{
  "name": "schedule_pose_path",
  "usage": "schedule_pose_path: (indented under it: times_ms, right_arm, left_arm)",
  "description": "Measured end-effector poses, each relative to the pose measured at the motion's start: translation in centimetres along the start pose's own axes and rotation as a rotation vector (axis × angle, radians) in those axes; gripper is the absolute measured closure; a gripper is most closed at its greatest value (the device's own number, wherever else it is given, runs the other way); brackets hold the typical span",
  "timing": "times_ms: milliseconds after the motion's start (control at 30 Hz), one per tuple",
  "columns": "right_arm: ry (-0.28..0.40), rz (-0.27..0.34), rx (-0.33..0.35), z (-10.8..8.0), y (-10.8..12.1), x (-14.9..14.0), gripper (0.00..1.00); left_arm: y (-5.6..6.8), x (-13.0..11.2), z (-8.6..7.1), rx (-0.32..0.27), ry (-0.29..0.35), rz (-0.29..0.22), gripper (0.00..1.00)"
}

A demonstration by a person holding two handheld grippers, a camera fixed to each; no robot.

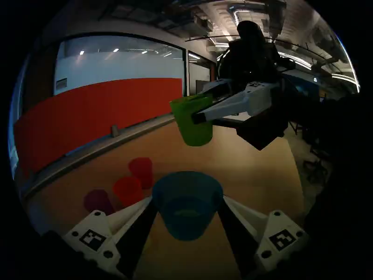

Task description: Pour water

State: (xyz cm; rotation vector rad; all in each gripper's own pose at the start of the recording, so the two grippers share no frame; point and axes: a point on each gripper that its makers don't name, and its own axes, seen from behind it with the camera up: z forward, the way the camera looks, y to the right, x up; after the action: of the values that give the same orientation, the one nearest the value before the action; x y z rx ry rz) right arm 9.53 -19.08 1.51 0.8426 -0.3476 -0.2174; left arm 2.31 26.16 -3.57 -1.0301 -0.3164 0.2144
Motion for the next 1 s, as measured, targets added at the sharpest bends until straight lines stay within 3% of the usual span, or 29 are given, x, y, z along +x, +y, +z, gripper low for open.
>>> schedule_pose_path:
  times_ms: [567, 1000]
  right_arm:
    - [-0.102, 0.015, 0.038, 2.0, -0.3, -6.4, 0.09]
    - [-0.15, 0.027, 0.056, 2.8, -0.4, -9.6, 0.09]
  left_arm:
    - [1.4, -4.6, 2.0, -0.051, -0.153, 0.022, 0.15]
    - [1.5, -6.6, 3.2, -0.064, -0.238, 0.031, 0.15]
